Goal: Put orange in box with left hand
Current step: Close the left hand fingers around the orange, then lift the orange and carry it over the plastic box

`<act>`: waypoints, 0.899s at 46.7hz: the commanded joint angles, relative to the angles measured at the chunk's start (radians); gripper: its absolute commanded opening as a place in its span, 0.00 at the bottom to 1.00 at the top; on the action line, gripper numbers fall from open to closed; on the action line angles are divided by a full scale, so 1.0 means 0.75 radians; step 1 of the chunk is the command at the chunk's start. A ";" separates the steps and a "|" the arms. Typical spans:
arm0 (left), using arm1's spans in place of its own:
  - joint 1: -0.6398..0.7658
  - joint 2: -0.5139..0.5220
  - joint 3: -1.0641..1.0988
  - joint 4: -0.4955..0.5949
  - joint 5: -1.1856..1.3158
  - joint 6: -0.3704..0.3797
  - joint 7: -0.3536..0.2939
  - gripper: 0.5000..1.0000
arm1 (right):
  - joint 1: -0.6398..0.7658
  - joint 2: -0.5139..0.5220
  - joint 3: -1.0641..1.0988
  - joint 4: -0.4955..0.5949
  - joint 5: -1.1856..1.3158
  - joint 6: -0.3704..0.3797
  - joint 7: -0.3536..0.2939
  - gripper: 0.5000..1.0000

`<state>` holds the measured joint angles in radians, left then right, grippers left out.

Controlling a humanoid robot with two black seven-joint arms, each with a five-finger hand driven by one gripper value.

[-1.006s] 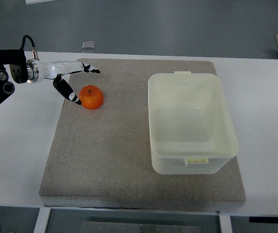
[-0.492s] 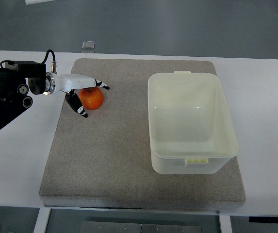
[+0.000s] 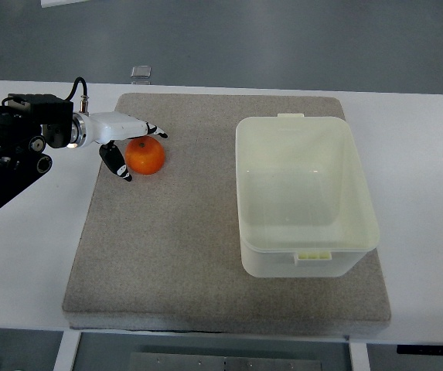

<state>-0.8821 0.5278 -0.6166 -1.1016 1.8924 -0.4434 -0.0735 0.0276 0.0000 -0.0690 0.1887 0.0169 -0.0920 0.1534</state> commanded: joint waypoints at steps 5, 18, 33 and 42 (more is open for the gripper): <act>0.002 0.000 0.000 0.000 0.001 0.000 0.000 0.79 | 0.000 0.000 0.000 0.000 0.000 0.000 0.000 0.86; 0.002 0.000 0.002 0.004 0.001 0.000 0.000 0.19 | 0.000 0.000 0.000 0.000 0.000 0.000 0.000 0.86; -0.049 0.024 0.000 -0.008 -0.001 0.000 -0.002 0.00 | 0.000 0.000 0.000 0.000 0.000 0.000 0.000 0.86; -0.112 0.110 -0.016 -0.071 -0.014 -0.002 -0.006 0.00 | 0.000 0.000 0.000 0.000 0.000 0.000 0.000 0.86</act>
<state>-0.9509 0.5905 -0.6244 -1.1338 1.8853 -0.4448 -0.0775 0.0276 0.0000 -0.0690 0.1887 0.0169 -0.0920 0.1534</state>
